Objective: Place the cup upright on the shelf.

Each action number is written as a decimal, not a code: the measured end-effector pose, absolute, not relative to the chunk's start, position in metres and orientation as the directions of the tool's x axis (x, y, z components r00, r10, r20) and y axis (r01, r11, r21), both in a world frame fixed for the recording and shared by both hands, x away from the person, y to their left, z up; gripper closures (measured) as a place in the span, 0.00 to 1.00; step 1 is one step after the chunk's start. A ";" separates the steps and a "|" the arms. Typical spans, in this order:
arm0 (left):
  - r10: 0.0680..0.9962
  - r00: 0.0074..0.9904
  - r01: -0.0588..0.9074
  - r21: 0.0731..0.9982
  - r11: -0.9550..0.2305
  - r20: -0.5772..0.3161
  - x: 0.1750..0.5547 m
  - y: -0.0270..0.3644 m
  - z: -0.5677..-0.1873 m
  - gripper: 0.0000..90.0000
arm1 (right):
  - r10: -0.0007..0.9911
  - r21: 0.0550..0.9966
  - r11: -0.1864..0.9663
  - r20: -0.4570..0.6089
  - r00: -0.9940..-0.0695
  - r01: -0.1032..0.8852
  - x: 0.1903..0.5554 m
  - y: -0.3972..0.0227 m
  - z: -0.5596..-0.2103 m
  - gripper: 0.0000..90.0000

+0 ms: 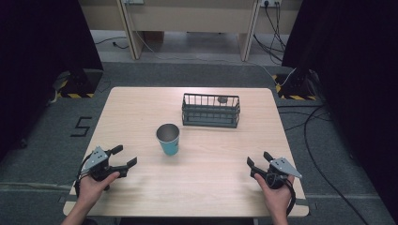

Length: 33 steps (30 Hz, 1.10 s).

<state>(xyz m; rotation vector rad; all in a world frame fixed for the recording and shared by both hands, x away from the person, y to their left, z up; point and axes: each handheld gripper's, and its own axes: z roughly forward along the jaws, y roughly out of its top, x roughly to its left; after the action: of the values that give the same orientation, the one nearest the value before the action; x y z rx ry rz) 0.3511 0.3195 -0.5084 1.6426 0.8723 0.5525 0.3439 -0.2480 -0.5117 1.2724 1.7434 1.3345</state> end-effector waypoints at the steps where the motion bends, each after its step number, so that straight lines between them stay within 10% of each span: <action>1: 0.781 0.618 0.252 0.964 -0.082 -0.095 0.351 0.319 -0.508 0.16 | 0.927 0.943 0.037 0.091 -0.365 0.329 0.344 -0.248 -0.512 0.28; 33: 0.702 0.700 0.258 0.963 -0.079 -0.130 0.384 0.266 -0.497 0.16 | 0.924 0.941 0.028 0.104 -0.368 0.338 0.345 -0.249 -0.512 0.27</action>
<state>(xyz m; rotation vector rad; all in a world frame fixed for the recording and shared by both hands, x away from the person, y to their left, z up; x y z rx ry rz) 0.3837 0.2655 -0.4965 1.6534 0.7880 0.4391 0.3453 -0.2495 -0.5118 1.2833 1.7481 1.3452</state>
